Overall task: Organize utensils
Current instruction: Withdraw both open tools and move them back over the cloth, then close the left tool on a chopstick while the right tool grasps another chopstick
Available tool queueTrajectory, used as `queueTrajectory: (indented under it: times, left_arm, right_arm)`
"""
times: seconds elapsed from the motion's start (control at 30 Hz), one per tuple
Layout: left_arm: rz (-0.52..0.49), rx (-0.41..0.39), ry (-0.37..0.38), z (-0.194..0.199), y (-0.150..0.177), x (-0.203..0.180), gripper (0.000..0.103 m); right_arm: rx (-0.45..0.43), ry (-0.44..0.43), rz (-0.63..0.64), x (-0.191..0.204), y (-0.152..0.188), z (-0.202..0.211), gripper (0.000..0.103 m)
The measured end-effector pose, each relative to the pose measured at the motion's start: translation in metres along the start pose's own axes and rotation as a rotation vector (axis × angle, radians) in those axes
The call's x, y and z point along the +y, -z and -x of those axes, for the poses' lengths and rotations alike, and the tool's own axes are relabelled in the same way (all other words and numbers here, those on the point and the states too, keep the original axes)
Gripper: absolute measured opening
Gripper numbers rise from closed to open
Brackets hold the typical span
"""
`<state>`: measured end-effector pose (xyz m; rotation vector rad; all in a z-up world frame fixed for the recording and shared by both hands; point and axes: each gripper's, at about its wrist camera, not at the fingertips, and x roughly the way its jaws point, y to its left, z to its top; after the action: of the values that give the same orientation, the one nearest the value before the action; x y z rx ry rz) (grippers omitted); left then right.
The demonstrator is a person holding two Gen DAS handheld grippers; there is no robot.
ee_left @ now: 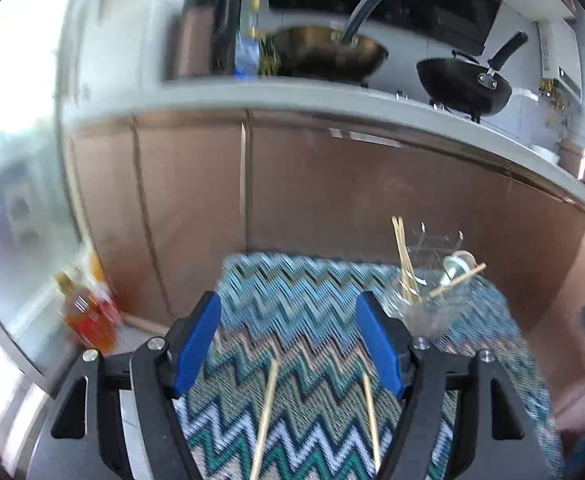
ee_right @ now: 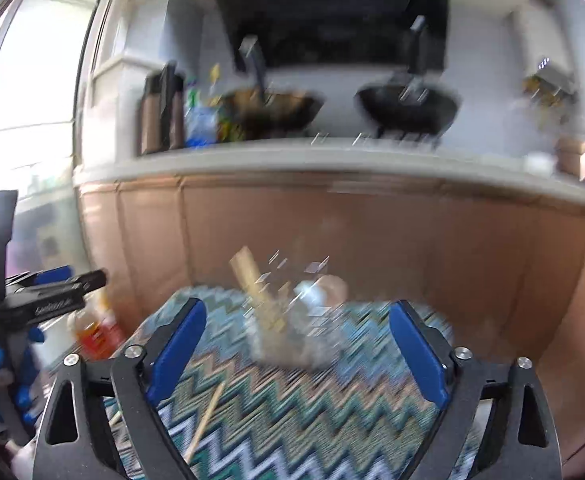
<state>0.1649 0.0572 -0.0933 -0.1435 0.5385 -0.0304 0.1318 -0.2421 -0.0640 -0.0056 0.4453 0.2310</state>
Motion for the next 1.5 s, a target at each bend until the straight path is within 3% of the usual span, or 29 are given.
queueTrajectory:
  times: [0.13,0.27,0.4,0.63,0.77,1.03,1.2,1.33,1.5]
  left_arm:
    - [0.042,0.166,0.101,-0.034,0.003,0.027,0.068]
    - [0.079,0.364,0.169,-0.076,0.017,0.043,0.067]
    - [0.050,0.495,0.167,-0.113,0.030,0.042,0.065]
    - [0.025,0.652,0.177,-0.166,0.041,0.033,0.041]
    - [0.010,0.707,0.160,-0.188,0.049,0.033,0.028]
    - [-0.018,0.781,0.130,-0.211,0.062,0.035,0.024]
    - [-0.030,0.786,0.125,-0.213,0.065,0.035,0.022]
    - [-0.046,0.784,0.100,-0.219,0.064,0.031,0.014]
    - [-0.044,0.784,0.076,-0.224,0.064,0.027,0.007]
  right_arm:
    - [0.203,-0.188,-0.082,0.008,0.008,-0.051,0.068]
    - [0.377,-0.258,-0.075,0.026,0.022,-0.102,0.052]
    - [0.523,-0.295,-0.049,0.043,0.038,-0.145,0.043]
    - [0.707,-0.267,0.003,0.057,0.066,-0.205,0.033]
    - [0.763,-0.263,0.002,0.054,0.076,-0.224,0.029]
    - [0.836,-0.252,-0.002,0.054,0.089,-0.256,0.028]
    - [0.866,-0.236,0.019,0.061,0.096,-0.268,0.021]
    - [0.870,-0.217,0.042,0.068,0.098,-0.274,0.013]
    - [0.872,-0.212,0.048,0.080,0.101,-0.280,0.011]
